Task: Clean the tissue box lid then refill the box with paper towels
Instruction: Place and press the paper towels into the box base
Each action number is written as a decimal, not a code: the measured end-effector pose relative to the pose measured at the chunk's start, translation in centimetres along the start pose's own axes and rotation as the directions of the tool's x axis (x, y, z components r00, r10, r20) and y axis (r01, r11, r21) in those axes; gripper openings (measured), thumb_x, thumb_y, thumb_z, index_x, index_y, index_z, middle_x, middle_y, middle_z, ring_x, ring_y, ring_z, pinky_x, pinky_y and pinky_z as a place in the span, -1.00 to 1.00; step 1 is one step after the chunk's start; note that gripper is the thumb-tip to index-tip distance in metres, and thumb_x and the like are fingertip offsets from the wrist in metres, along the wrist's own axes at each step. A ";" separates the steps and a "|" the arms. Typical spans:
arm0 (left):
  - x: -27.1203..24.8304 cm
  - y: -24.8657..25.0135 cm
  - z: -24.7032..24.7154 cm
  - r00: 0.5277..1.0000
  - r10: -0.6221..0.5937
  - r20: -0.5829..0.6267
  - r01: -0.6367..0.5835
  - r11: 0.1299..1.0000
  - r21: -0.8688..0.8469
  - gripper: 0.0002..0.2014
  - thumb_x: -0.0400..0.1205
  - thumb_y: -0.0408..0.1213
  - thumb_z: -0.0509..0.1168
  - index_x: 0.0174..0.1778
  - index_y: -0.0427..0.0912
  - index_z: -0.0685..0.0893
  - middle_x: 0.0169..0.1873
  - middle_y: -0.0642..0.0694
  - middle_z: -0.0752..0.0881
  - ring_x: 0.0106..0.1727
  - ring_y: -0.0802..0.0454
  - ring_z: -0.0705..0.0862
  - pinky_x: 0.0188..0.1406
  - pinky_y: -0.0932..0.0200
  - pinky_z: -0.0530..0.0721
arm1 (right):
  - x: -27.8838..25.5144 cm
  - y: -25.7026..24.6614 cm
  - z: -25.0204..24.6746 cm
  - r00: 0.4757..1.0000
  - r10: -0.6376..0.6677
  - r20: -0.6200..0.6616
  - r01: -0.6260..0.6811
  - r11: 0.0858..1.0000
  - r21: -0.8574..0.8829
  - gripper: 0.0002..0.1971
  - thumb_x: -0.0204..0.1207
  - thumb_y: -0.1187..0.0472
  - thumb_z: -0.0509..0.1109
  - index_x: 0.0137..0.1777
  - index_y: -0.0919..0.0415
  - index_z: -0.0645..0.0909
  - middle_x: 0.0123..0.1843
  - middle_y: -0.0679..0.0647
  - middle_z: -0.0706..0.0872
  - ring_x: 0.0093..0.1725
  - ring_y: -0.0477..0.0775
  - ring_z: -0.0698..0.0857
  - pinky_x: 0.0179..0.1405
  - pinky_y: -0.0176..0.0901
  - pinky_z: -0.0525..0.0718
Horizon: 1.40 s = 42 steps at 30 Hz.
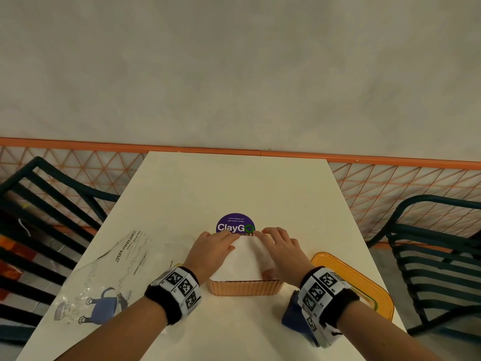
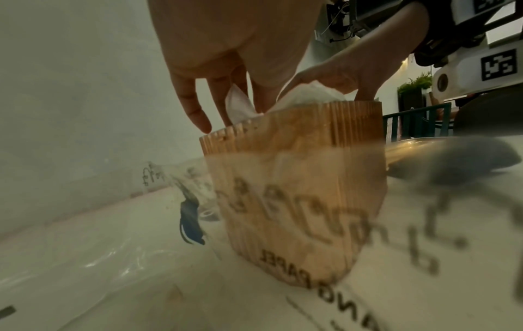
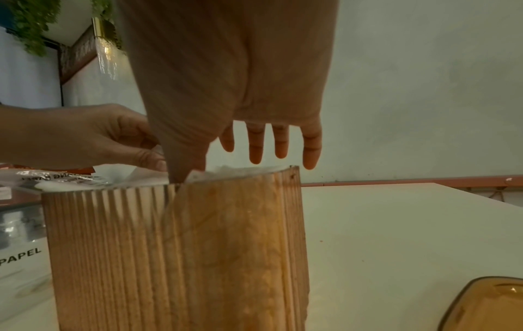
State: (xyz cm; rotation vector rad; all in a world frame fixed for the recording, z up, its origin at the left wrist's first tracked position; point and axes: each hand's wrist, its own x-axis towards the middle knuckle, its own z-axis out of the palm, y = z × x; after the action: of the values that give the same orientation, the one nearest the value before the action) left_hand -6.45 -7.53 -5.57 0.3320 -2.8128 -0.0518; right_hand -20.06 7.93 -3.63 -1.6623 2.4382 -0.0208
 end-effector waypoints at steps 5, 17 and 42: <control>0.1 0.0 0.2 0.985 -0.159 -0.064 0.153 0.985 -0.079 -0.66 0.28 -0.27 0.62 -0.04 -0.14 0.79 -0.24 -0.01 0.85 -0.35 0.06 0.81 -0.47 0.21 0.69 | 0.1 0.0 0.2 1.000 0.000 0.004 0.000 1.000 -0.002 -0.07 0.36 0.07 0.53 0.61 -0.03 0.02 0.57 0.01 0.19 0.54 0.14 0.18 0.41 0.11 0.45; -0.2 0.4 -0.1 0.975 0.006 -0.221 0.018 0.994 0.108 -0.94 0.41 -0.27 0.40 -0.37 -0.03 0.72 -0.05 0.00 0.79 0.08 0.03 0.54 0.00 0.09 0.40 | 0.0 0.0 0.2 1.000 -0.009 0.010 0.009 1.000 0.003 -0.08 0.36 0.07 0.53 0.61 -0.03 0.01 0.58 0.03 0.17 0.55 0.17 0.15 0.42 0.17 0.44; 0.4 -0.4 -2.9 0.818 -0.077 0.569 0.314 0.890 -0.330 0.02 0.38 -0.16 0.54 0.63 0.08 0.00 0.57 0.01 0.31 0.49 -0.03 0.42 0.42 0.12 0.45 | 1.5 -0.4 -2.4 0.985 0.021 0.170 -0.018 1.000 -0.019 0.18 0.18 -0.05 0.64 0.63 -0.03 -0.14 0.48 0.05 0.30 0.47 0.18 0.30 0.42 0.36 0.31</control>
State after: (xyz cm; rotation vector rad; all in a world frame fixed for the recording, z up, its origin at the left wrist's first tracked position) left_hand -5.87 -7.98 -2.71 0.5875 -3.1840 -0.9182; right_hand -20.59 6.18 -1.48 -1.5769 2.3331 0.1398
